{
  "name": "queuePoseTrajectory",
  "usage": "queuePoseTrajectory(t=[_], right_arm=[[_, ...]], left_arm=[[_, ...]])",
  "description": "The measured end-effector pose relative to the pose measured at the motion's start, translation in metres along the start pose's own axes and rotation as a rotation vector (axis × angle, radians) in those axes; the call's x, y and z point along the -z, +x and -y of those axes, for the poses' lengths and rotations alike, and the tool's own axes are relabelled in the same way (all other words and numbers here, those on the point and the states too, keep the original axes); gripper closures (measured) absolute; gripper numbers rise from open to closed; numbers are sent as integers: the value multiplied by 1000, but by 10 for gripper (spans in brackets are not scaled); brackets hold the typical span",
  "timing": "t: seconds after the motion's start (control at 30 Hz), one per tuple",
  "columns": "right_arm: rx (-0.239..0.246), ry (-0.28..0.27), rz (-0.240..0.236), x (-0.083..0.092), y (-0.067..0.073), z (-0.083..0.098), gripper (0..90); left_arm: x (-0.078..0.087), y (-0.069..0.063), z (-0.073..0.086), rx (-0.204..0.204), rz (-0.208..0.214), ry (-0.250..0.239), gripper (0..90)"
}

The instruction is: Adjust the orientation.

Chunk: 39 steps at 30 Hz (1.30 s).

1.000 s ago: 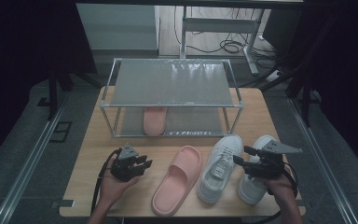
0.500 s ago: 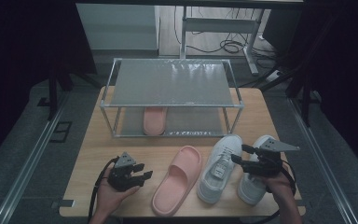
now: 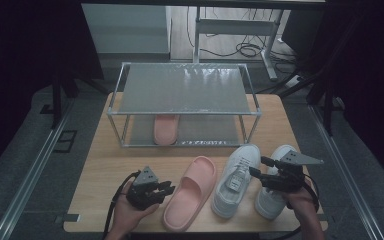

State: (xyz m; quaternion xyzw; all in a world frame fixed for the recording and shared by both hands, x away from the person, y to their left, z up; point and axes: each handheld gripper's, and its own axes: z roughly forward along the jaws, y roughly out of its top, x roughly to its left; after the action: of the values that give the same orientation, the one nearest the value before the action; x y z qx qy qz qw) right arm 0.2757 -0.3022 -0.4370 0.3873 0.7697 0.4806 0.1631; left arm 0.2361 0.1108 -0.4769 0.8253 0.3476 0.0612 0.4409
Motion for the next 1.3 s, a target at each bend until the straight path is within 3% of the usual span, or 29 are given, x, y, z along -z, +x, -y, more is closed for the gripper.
queuePoseTrajectory(t=[0.03, 0.23, 0.5, 0.7, 0.97, 1.2, 1.3], right_arm=[[-3, 1, 3, 1, 0, 1, 354], [-7, 6, 6, 1, 0, 3, 355], [-6, 7, 3, 0, 0, 3, 355], [-4, 8, 0, 0, 1, 3, 355], [-4, 4, -1, 1, 1, 3, 355], [-5, 2, 0, 1, 0, 3, 355], [-7, 4, 0, 2, 0, 3, 355]], left_arm=[[-5, -8, -2, -32, 28, 18, 799], [-19, -26, -1, -74, 65, 66, 874], [-40, -49, 0, -105, 118, 121, 891], [-52, -55, 2, -104, 130, 148, 885], [-69, -60, 8, -117, 117, 203, 888], [-68, -56, 8, -98, 113, 206, 893], [-64, -49, 8, -86, 91, 205, 892]])
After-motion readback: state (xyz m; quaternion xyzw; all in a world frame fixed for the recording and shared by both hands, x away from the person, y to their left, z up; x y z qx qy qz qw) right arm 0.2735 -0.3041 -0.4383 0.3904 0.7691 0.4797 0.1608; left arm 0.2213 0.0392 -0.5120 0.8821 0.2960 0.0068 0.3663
